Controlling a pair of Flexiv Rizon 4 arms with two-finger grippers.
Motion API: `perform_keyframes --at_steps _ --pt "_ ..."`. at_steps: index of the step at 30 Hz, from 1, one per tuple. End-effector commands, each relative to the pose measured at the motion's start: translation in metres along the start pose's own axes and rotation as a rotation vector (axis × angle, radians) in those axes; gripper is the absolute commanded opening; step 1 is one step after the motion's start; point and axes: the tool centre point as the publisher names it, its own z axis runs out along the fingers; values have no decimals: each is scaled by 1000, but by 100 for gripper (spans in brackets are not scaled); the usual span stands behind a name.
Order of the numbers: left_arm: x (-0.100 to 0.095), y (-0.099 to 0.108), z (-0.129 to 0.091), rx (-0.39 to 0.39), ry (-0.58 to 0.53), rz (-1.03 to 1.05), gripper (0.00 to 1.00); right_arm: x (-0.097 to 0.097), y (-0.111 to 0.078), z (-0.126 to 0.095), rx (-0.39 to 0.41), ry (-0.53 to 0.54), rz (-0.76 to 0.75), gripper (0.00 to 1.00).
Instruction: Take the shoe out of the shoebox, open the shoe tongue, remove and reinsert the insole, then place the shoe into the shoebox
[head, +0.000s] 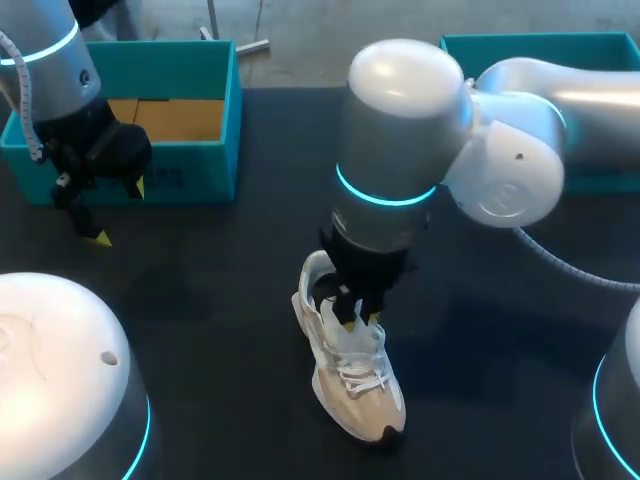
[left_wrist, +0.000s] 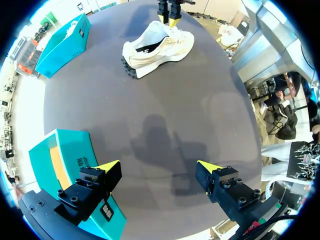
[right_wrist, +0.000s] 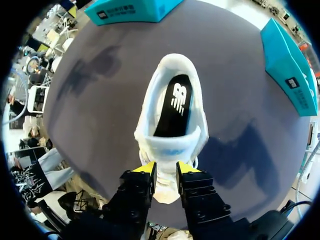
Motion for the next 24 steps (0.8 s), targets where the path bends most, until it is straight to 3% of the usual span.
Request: perform_keyframes --at_steps 1,8,17,24 --pt "0 0 0 -3 0 -1 100 10 16 13 19 -20 7 27" --pt "0 0 0 -3 0 -1 100 8 29 27 17 -38 47 28" --pt "0 0 0 -3 0 -1 100 11 20 17 -24 -78 86 27" --pt "0 0 0 -3 0 -1 100 9 30 35 -26 -55 75 28"
